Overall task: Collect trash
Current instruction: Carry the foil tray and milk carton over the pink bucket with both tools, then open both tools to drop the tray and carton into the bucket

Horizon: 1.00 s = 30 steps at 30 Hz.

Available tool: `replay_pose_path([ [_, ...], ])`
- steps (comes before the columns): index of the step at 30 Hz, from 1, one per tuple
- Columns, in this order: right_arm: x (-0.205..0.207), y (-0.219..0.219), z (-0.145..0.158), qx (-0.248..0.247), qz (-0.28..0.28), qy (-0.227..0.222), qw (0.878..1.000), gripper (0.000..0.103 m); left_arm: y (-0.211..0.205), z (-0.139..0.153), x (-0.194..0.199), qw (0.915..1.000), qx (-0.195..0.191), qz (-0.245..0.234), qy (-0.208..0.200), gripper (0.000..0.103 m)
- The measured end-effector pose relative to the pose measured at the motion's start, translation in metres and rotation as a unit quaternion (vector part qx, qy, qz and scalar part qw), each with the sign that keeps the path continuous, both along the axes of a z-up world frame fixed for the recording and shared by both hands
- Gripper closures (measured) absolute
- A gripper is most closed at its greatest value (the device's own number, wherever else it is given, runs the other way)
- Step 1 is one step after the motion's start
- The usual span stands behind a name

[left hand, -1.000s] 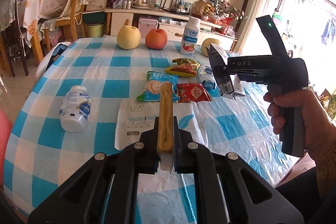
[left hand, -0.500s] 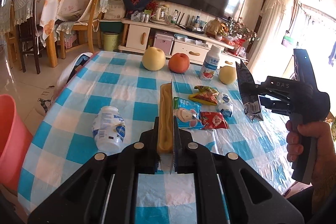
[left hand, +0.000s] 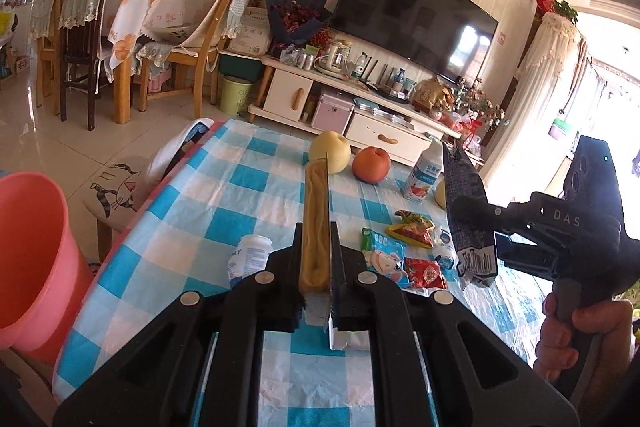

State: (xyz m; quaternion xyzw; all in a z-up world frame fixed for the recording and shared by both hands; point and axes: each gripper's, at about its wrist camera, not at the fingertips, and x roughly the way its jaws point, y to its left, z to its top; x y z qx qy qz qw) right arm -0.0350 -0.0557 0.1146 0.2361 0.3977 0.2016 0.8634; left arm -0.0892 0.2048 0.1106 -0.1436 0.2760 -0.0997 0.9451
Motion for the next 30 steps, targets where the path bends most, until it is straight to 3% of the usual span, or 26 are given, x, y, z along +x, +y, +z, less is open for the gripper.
replay_pose_path([
  [6,-0.005,0.063,0.012,0.000,0.060,-0.007,0.998,0.049,0.048,0.007,-0.004,0.9975,-0.033,0.061,-0.011,0.092],
  [10,-0.005,0.115,0.014,-0.008,0.107,-0.006,0.994,0.048,0.093,0.009,-0.009,0.9899,-0.056,0.129,-0.019,0.092],
  [15,-0.001,0.183,0.005,-0.027,0.160,0.005,0.987,0.048,0.154,0.000,-0.016,0.9677,-0.080,0.239,-0.006,0.092],
  [19,0.005,0.240,0.003,-0.026,0.194,0.006,0.981,0.048,0.201,-0.012,-0.024,0.9423,-0.106,0.317,0.013,0.092],
  [25,0.016,0.316,-0.001,-0.032,0.240,0.005,0.970,0.048,0.248,-0.032,-0.035,0.9126,-0.144,0.380,0.043,0.092],
  [30,0.020,0.363,-0.015,-0.056,0.268,0.002,0.962,0.047,0.276,-0.044,-0.038,0.8976,-0.155,0.408,0.063,0.092],
])
